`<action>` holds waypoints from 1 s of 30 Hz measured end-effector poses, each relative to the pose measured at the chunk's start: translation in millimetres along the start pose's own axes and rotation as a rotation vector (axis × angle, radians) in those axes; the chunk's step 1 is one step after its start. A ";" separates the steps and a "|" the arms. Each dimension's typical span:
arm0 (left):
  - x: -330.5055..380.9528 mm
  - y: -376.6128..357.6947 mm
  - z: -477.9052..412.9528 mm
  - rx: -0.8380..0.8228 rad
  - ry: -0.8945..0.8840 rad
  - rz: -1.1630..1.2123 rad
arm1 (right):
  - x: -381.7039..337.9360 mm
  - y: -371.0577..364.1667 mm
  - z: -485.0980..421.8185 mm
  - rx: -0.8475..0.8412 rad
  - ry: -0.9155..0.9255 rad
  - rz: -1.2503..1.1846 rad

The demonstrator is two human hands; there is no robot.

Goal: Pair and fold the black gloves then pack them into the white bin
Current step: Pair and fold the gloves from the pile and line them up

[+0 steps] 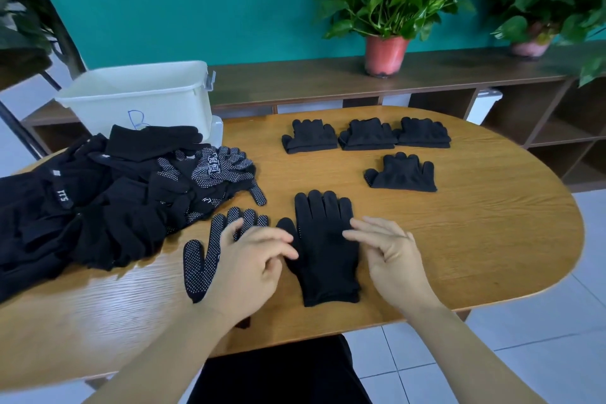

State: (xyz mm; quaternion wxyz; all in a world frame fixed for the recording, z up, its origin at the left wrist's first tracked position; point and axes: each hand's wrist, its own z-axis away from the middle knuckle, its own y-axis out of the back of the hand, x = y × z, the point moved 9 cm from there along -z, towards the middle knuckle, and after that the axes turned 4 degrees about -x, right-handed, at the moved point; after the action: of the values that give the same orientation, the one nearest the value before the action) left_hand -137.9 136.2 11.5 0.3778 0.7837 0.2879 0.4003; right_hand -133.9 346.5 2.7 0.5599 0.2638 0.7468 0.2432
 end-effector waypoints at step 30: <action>35.7 -53.6 16.5 -0.427 -0.095 -0.416 | -11.8 -45.5 18.8 -0.432 0.047 0.601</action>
State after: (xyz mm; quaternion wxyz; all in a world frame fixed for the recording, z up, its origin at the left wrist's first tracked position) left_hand -113.6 186.6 -24.5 0.6209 0.6287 0.3336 0.3285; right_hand -118.5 306.2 -23.7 0.4889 0.3415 0.5802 0.5547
